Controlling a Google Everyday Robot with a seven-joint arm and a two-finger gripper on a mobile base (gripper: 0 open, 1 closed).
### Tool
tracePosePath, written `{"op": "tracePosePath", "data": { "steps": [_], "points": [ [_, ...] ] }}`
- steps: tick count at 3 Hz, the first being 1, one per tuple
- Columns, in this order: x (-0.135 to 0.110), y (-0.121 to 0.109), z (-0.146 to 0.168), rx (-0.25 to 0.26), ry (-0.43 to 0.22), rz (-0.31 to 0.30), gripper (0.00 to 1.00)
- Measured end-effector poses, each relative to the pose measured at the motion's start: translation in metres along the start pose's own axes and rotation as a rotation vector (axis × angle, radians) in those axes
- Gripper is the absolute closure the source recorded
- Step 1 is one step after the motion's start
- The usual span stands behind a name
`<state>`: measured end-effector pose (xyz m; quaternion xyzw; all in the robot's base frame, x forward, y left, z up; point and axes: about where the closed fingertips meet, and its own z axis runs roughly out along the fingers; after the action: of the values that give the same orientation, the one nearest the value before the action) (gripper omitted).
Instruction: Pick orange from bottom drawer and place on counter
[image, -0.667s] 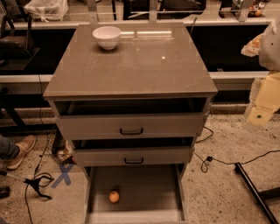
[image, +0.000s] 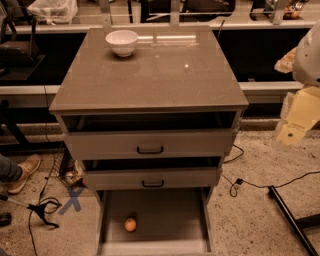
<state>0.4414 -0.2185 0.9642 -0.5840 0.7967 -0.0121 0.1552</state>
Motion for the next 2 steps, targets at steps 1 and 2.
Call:
{"op": "tracePosePath", "data": {
  "steps": [1, 2],
  "points": [
    [0.003, 0.014, 0.043, -0.082, -0.078, 0.062, 0.0],
    [-0.003, 0.047, 0.099, -0.161, -0.214, 0.149, 0.0]
  ]
}}
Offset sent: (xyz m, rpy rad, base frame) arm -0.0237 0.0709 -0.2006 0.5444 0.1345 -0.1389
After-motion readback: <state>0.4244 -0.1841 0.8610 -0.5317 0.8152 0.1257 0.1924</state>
